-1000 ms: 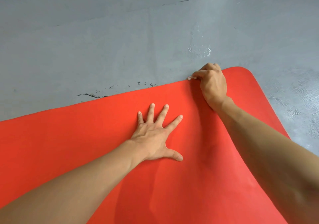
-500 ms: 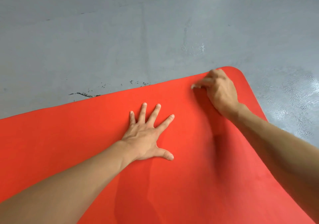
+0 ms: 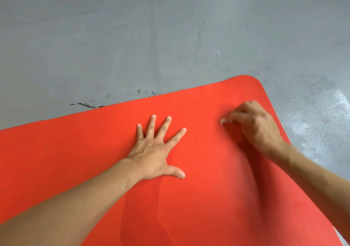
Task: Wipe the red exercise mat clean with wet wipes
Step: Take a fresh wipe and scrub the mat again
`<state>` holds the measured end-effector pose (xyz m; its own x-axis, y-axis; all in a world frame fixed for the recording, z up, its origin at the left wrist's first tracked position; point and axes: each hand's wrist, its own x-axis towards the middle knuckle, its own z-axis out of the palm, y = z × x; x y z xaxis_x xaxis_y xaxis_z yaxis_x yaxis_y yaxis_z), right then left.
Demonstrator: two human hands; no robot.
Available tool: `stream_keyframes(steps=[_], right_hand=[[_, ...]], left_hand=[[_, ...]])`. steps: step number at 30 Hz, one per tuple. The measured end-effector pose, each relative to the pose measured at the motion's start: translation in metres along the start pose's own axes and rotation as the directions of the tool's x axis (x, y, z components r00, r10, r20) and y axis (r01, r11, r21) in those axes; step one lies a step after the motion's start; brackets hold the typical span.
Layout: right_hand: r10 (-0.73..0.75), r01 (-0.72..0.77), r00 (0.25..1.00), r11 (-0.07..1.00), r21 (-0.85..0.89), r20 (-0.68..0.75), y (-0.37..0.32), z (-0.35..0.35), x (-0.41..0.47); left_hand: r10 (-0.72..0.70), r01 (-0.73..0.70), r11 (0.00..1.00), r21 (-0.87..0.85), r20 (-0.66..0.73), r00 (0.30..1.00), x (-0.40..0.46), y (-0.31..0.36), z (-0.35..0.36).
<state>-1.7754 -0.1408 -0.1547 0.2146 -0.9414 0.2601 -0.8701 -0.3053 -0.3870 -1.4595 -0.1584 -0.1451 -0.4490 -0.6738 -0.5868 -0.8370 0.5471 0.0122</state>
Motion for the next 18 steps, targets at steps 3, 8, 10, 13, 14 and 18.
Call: stream_keyframes(steps=[3, 8, 10, 13, 14, 18], right_hand=[[0.258, -0.264, 0.955, 0.964, -0.020, -0.148, 0.030, 0.012, 0.067], [0.463, -0.466, 0.868, 0.884, 0.026, -0.183, 0.022, 0.026, 0.078], [0.423, -0.427, 0.882, 0.904, 0.030, -0.206, 0.007, 0.027, 0.057], [0.361, -0.366, 0.907, 0.930, 0.015, -0.215, -0.020, 0.035, 0.019], [0.353, -0.358, 0.910, 0.933, 0.018, -0.218, -0.030, 0.038, 0.008], [0.377, -0.379, 0.900, 0.925, 0.035, -0.221, -0.062, 0.050, -0.019]], left_hand=[[-0.005, 0.005, 1.000, -0.008, 0.002, 1.000, 0.000, 0.001, -0.001], [-0.008, 0.008, 1.000, -0.010, 0.005, 1.000, 0.000, 0.001, -0.002], [-0.005, 0.005, 1.000, -0.013, 0.007, 1.000, 0.000, 0.001, -0.002], [0.000, 0.000, 1.000, -0.016, 0.006, 1.000, 0.001, 0.001, -0.003], [0.000, 0.000, 1.000, -0.014, 0.004, 1.000, 0.001, 0.001, -0.003], [-0.004, 0.004, 1.000, -0.019, -0.001, 1.000, 0.001, 0.001, -0.004]])
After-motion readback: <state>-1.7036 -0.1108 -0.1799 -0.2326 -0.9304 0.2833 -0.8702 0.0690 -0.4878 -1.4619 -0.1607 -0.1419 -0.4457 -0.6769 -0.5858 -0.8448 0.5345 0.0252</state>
